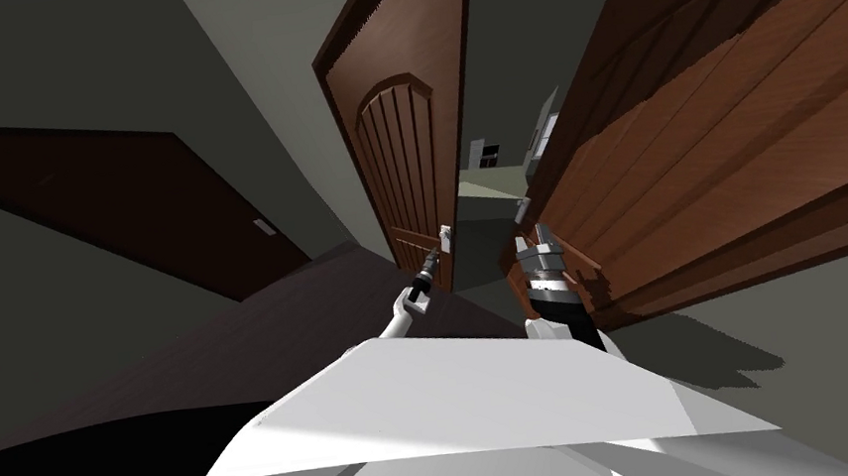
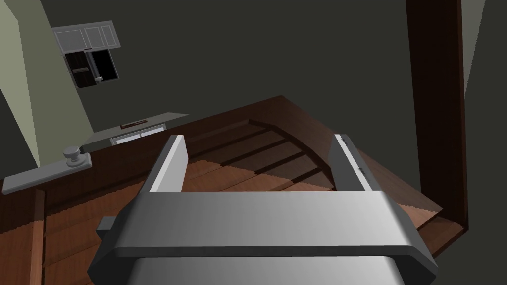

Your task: Push the door open

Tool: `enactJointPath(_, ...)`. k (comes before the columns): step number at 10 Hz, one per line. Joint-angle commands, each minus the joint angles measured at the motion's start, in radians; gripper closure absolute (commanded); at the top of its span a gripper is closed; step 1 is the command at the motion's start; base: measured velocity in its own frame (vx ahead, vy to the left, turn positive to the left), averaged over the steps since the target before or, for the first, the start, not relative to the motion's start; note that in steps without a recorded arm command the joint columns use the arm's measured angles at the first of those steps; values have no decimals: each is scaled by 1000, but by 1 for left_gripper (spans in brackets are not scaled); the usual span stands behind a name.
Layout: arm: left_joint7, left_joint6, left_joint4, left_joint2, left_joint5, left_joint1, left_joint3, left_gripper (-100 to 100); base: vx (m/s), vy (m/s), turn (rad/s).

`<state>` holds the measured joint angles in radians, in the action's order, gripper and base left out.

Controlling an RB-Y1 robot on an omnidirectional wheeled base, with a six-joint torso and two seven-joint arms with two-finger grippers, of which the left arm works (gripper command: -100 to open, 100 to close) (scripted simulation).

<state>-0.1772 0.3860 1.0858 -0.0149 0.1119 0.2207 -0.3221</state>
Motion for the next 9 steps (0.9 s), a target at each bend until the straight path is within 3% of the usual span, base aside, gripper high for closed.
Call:
enactJointPath(1, -5, 5, -39, 9, 3, 21, -7, -100, 89, 68, -13)
enactJointPath(4, -12, 3, -83, 21, 8, 46, -20, -100, 83, 71, -13)
enactJointPath(9, -31, -1, -184, 58, 19, 106, -50, -100, 135, 91, -17)
